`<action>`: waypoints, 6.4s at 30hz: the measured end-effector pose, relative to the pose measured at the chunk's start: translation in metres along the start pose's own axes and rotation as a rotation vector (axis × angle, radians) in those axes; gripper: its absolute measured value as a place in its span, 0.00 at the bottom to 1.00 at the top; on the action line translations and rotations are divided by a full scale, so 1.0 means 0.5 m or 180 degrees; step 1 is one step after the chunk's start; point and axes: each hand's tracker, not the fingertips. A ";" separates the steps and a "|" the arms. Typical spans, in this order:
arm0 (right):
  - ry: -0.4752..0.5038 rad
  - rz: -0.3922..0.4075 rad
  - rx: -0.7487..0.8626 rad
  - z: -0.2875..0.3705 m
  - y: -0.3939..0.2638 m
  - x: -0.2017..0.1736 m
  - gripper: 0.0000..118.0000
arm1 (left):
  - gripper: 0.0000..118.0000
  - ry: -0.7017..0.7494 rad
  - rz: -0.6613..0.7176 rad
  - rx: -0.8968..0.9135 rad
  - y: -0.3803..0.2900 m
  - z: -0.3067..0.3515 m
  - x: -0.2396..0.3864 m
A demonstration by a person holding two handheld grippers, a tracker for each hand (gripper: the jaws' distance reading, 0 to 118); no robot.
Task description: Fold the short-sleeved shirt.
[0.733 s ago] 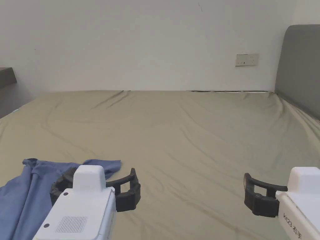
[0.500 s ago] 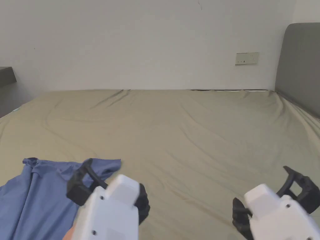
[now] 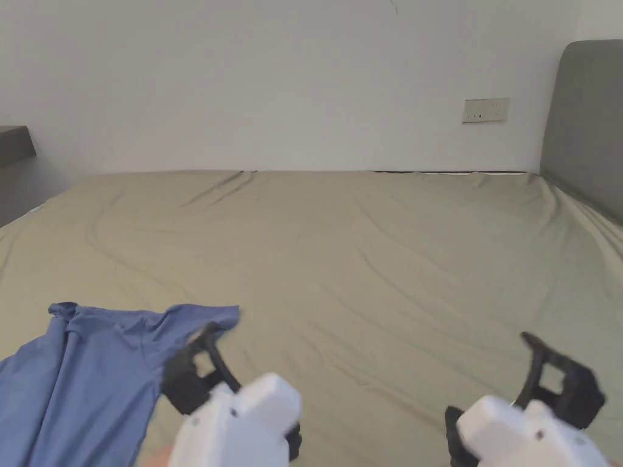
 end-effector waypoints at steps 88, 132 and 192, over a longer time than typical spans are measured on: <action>0.1249 -0.2589 0.0259 -0.088 0.207 -0.070 0.00 | 0.00 0.1059 0.2119 -0.0376 -0.124 0.096 -0.321; 0.1535 -0.2429 -0.0462 -0.306 0.095 -0.140 0.00 | 0.03 0.0366 0.2205 -0.2025 -0.392 -0.555 -0.492; 0.0544 -0.2584 -0.0524 -0.027 -0.050 0.159 0.00 | 0.00 -0.0706 0.2199 -0.0776 -0.068 -0.023 -0.218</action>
